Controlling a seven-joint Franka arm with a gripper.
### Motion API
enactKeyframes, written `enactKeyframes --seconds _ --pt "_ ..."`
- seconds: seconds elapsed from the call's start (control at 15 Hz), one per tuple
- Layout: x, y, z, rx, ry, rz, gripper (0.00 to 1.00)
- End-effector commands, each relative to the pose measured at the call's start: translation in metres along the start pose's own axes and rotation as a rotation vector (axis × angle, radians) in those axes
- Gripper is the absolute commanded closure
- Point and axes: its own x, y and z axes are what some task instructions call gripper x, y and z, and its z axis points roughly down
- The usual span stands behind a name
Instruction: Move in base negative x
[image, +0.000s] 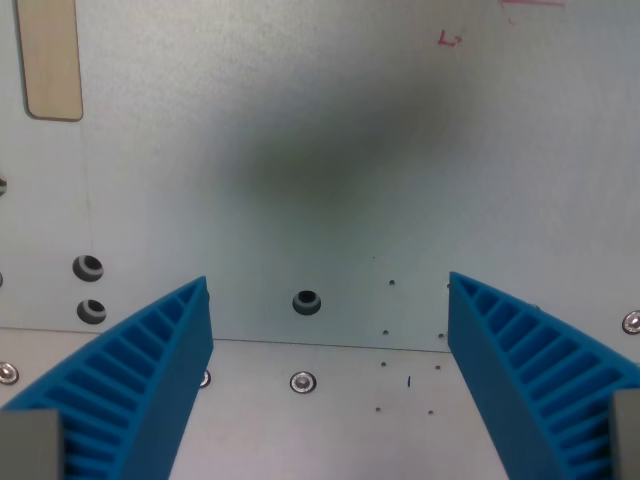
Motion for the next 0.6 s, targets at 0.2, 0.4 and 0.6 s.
enactKeyframes --seconds 0.2,0.4,0.6 --pt "-0.015 -0.003 -0.002 0.000 0.007 0.000 0.00" --pt "-0.030 -0.007 -0.001 0.000 0.007 0.000 0.00" --pt "-0.045 -0.010 0.001 0.000 0.007 0.000 0.00"
